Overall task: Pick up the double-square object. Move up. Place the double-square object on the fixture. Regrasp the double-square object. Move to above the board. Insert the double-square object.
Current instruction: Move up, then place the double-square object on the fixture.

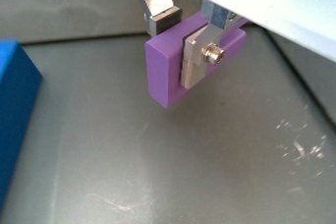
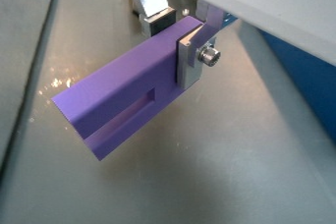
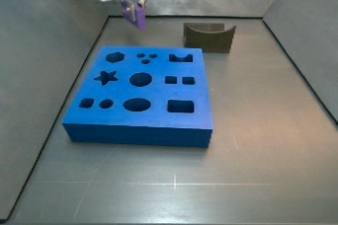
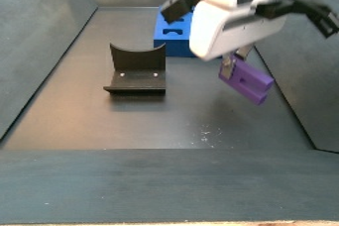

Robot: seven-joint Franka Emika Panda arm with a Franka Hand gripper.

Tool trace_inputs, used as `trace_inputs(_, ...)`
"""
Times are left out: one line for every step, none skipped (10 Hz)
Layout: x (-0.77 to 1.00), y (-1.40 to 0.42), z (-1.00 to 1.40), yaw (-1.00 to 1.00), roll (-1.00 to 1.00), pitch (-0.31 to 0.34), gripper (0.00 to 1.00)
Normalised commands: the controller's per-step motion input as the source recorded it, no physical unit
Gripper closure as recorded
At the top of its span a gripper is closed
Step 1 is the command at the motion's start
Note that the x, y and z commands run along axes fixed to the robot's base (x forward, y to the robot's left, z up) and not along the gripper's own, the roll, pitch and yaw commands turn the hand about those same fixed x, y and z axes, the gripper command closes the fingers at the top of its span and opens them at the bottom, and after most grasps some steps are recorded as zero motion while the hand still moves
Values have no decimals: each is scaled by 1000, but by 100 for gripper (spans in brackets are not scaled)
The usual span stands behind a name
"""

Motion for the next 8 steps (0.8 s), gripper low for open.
trace_inputs(-12, -23, 182, 14, -13, 51, 100)
trace_inputs(0, 0, 1000, 0, 0, 0, 100)
trace_inputs(-7, 2, 1000, 1, -1, 10, 100)
trace_inputs(-16, 0, 1000, 0, -4, 23, 100)
trace_inputs(-24, -1, 1000, -1, -3, 29, 100)
trace_inputs(-27, 0, 1000, -2, -2, 28, 100)
trace_inputs(-29, 0, 1000, -3, -2, 30, 100)
trace_inputs(-31, 2, 979, -4, -1, 33, 100)
